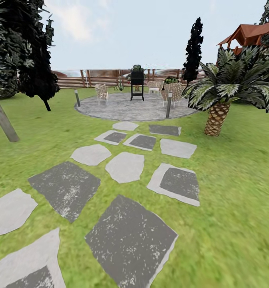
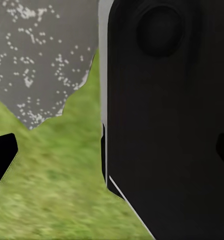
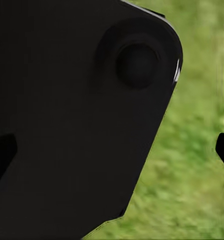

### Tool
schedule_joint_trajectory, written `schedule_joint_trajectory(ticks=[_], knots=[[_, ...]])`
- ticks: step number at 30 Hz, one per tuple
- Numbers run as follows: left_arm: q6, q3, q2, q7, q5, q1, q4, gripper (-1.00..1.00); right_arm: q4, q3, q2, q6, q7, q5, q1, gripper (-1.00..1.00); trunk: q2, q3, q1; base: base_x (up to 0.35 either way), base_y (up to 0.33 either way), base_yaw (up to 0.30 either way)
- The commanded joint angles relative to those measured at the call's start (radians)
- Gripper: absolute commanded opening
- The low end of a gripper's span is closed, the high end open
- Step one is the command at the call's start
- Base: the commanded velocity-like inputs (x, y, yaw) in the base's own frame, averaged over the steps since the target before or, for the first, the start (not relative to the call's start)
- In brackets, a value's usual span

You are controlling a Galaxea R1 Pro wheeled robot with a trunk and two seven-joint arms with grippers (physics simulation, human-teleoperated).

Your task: Take the three Easter eggs out of the wicker basket on the lawn in the garden, then place them on the lawn next to a single tree (choose any tree) so that all three eggs are next to the same tree and none are left in the basket.

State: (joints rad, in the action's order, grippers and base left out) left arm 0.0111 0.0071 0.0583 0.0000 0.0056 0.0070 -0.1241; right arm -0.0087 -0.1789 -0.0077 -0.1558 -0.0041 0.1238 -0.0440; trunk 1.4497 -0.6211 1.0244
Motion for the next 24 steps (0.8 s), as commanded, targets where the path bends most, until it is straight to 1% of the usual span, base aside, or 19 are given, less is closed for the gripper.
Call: schedule_joint_trajectory(ticks=[1, 2, 5, 12, 19, 24], knots=[[0.001, 0.001, 0.0, 0.0, 0.001, 0.001, -0.002, 1.0, -0.002, -0.001, -0.005, -0.003, -0.002, 0.01, 0.0, 1.0, 0.0, -0.001, 0.001, 0.339, 0.0, 0.0], [0.001, 0.001, 0.0, 0.0, 0.001, 0.001, -0.002, 1.0, -0.003, -0.001, -0.011, -0.003, -0.002, 0.011, 0.0, 1.0, 0.0, -0.001, 0.001, 0.339, 0.0, 0.0], [0.001, 0.001, 0.0, 0.0, 0.001, 0.001, -0.002, 1.0, -0.004, -0.002, -0.018, -0.003, -0.003, 0.012, 0.0, 1.0, 0.0, -0.001, 0.001, 0.339, 0.0, 0.0], [0.001, 0.001, 0.0, 0.0, 0.001, 0.001, -0.002, 1.0, -0.005, -0.001, -0.016, -0.004, -0.002, 0.011, 0.0, 1.0, 0.0, -0.001, 0.001, 0.339, 0.0, 0.0], [0.001, 0.001, 0.0, 0.0, 0.001, 0.001, -0.002, 1.0, -0.004, -0.002, -0.021, -0.004, -0.002, 0.01, 0.0, 1.0, 0.0, -0.001, 0.001, 0.339, 0.0, 0.0], [0.001, 0.001, 0.0, 0.0, 0.001, 0.001, -0.002, 1.0, -0.005, -0.001, -0.018, -0.004, -0.002, 0.011, 0.0, 1.0, 0.0, -0.001, 0.001, 0.339, 0.0, 0.0]])
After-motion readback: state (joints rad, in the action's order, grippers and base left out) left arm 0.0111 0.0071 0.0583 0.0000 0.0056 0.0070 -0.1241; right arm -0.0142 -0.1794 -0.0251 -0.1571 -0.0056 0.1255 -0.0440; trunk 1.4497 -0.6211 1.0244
